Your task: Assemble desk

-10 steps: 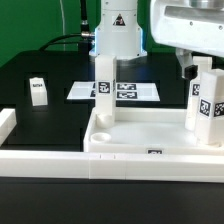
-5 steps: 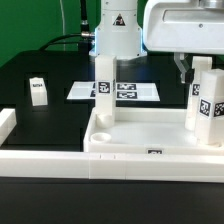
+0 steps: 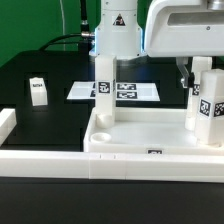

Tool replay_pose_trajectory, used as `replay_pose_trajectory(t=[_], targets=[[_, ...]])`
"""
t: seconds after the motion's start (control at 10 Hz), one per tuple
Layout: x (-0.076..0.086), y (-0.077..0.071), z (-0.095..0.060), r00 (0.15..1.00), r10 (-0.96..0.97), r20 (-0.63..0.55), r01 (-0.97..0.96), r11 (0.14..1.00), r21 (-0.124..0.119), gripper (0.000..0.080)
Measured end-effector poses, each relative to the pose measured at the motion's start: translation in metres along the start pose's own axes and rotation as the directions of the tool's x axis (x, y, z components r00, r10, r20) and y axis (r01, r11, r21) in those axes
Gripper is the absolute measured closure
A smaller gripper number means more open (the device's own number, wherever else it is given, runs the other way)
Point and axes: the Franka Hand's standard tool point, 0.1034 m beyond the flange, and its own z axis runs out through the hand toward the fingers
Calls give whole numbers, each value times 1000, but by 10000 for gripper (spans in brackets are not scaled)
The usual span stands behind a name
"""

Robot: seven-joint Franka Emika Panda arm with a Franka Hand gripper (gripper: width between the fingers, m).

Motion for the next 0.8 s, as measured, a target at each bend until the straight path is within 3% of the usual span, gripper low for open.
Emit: replay_pose_trajectory(t=[0.5, 0.7, 0.8], targets=[[-3, 1, 4, 963, -270, -1, 270, 963, -9, 151], [-3, 2, 4, 964, -267, -1, 267, 964, -9, 392], [-3, 2, 4, 964, -265, -1, 265, 964, -9, 392]])
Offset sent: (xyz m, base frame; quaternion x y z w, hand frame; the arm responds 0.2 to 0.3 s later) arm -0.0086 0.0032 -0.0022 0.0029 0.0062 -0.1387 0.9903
